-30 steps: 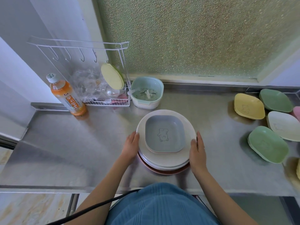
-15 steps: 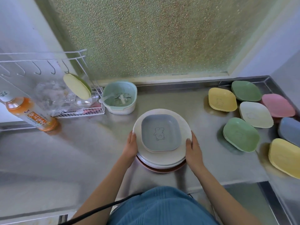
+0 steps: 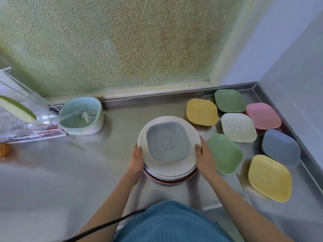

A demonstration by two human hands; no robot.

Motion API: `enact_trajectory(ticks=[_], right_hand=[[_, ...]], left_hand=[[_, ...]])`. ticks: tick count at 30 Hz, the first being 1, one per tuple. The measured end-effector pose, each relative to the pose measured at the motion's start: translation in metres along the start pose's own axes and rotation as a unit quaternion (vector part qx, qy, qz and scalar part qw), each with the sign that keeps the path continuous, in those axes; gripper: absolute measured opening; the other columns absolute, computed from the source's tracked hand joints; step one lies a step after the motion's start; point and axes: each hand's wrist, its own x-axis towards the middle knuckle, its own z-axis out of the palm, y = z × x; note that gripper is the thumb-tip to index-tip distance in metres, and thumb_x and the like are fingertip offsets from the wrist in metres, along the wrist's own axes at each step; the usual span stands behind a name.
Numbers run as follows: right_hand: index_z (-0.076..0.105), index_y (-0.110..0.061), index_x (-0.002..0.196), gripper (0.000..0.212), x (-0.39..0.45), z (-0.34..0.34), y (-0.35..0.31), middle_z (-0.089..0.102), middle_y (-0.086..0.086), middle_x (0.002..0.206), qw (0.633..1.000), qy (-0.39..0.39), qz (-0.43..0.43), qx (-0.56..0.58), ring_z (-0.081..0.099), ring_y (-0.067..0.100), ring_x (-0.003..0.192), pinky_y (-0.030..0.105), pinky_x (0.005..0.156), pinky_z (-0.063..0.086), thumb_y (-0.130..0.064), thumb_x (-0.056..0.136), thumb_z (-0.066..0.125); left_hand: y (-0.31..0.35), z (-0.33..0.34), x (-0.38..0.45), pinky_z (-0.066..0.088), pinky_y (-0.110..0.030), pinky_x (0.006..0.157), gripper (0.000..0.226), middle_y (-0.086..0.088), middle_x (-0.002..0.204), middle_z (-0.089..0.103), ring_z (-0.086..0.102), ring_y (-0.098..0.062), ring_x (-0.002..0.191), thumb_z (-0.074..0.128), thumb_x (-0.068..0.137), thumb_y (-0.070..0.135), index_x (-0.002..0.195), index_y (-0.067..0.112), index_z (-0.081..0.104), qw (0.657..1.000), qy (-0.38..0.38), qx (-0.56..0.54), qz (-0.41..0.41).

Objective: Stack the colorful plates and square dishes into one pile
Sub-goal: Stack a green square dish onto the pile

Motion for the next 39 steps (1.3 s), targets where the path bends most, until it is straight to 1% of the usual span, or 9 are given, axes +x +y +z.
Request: enact_trajectory(ticks=[5, 9, 13, 15, 19, 27, 30, 34, 39], right_hand=[[0.039, -0.019, 0.141, 0.042, 0.006, -0.021, 0.01, 0.05, 0.004, 0.139, 0.999, -0.017, -0.029, 0.013, 0.047, 0.017, 0.122, 0.03, 0.102, 0.032, -0.027, 0.1, 0.038], [0.049, -0.019, 0.132, 0.038, 0.0, -0.036, 0.035, 0.058, 0.007, 0.13, 0.994, 0.026, -0.054, -0.091, 0.053, 0.025, 0.116, 0.038, 0.101, 0.037, -0.031, 0.099, 0.036], [0.049, -0.02, 0.13, 0.038, -0.01, -0.049, 0.067, 0.058, 0.008, 0.126, 0.965, -0.071, -0.089, -0.237, 0.052, 0.029, 0.112, 0.044, 0.098, 0.041, -0.026, 0.092, 0.051], [0.053, -0.019, 0.128, 0.04, -0.013, -0.053, 0.075, 0.06, 0.008, 0.124, 0.965, -0.087, -0.11, -0.224, 0.053, 0.029, 0.11, 0.039, 0.095, 0.042, -0.014, 0.089, 0.055], [0.065, -0.013, 0.116, 0.038, -0.013, -0.059, 0.072, 0.066, 0.012, 0.107, 0.974, -0.03, -0.131, -0.182, 0.056, 0.03, 0.097, 0.033, 0.081, 0.041, 0.004, 0.085, 0.051], [0.068, -0.007, 0.108, 0.03, -0.016, -0.076, 0.044, 0.066, 0.011, 0.1, 0.969, 0.09, -0.198, -0.12, 0.058, 0.029, 0.093, 0.043, 0.082, 0.048, 0.007, 0.084, 0.057], [0.07, -0.005, 0.106, 0.032, -0.017, -0.079, 0.022, 0.064, 0.01, 0.088, 0.961, 0.104, -0.245, -0.076, 0.057, 0.029, 0.085, 0.036, 0.074, 0.044, 0.012, 0.081, 0.06], [0.07, -0.006, 0.106, 0.036, -0.021, -0.076, -0.013, 0.06, 0.005, 0.079, 0.941, 0.094, -0.323, -0.043, 0.053, 0.024, 0.077, 0.031, 0.07, 0.041, 0.015, 0.078, 0.062], [0.071, -0.009, 0.107, 0.04, -0.021, -0.055, -0.049, 0.062, 0.007, 0.078, 0.909, 0.032, -0.412, -0.056, 0.055, 0.024, 0.077, 0.032, 0.069, 0.045, 0.014, 0.076, 0.063]], left_hand=[[-0.001, 0.018, 0.001, 0.037, -0.03, 0.094, 0.038, -0.004, 0.121, 0.051, 0.048, -0.018, 0.107, 0.025, 0.101, 0.027, 0.134, 0.015, 0.042, 0.999, 0.041, 0.02, 0.01], [-0.006, 0.019, 0.003, 0.035, -0.03, 0.092, 0.037, -0.006, 0.121, 0.052, 0.048, -0.019, 0.107, 0.026, 0.102, 0.026, 0.131, 0.013, 0.045, 0.996, 0.067, 0.048, 0.034], [-0.009, 0.022, 0.004, 0.037, -0.039, 0.102, 0.041, -0.011, 0.129, 0.051, 0.048, -0.027, 0.117, 0.025, 0.101, 0.029, 0.134, 0.011, 0.043, 0.994, 0.085, 0.067, 0.024], [-0.008, 0.024, 0.003, 0.034, -0.043, 0.108, 0.042, -0.011, 0.135, 0.049, 0.046, -0.027, 0.123, 0.024, 0.101, 0.029, 0.137, 0.013, 0.04, 0.992, 0.092, 0.086, 0.031], [-0.006, 0.027, -0.001, 0.029, -0.029, 0.107, 0.041, -0.004, 0.141, 0.046, 0.042, -0.017, 0.127, 0.026, 0.102, 0.021, 0.141, 0.015, 0.037, 0.984, 0.107, 0.105, 0.097], [-0.004, 0.027, -0.002, 0.031, -0.035, 0.108, 0.044, -0.005, 0.144, 0.044, 0.043, -0.025, 0.129, 0.026, 0.101, 0.024, 0.145, 0.021, 0.031, 0.977, 0.121, 0.161, 0.076], [0.0, 0.027, -0.003, 0.033, -0.039, 0.107, 0.044, -0.014, 0.14, 0.046, 0.043, -0.031, 0.128, 0.027, 0.1, 0.018, 0.144, 0.018, 0.033, 0.962, 0.15, 0.216, 0.074], [0.023, 0.039, -0.013, 0.024, -0.029, 0.109, 0.041, -0.008, 0.15, 0.036, 0.027, -0.02, 0.141, 0.032, 0.099, 0.023, 0.138, 0.019, 0.044, 0.954, 0.21, 0.188, 0.105], [0.034, 0.056, -0.023, 0.032, -0.014, 0.089, 0.042, 0.004, 0.137, 0.052, 0.051, -0.006, 0.112, 0.041, 0.094, 0.011, 0.132, 0.025, 0.053, 0.969, 0.156, 0.152, 0.117]])
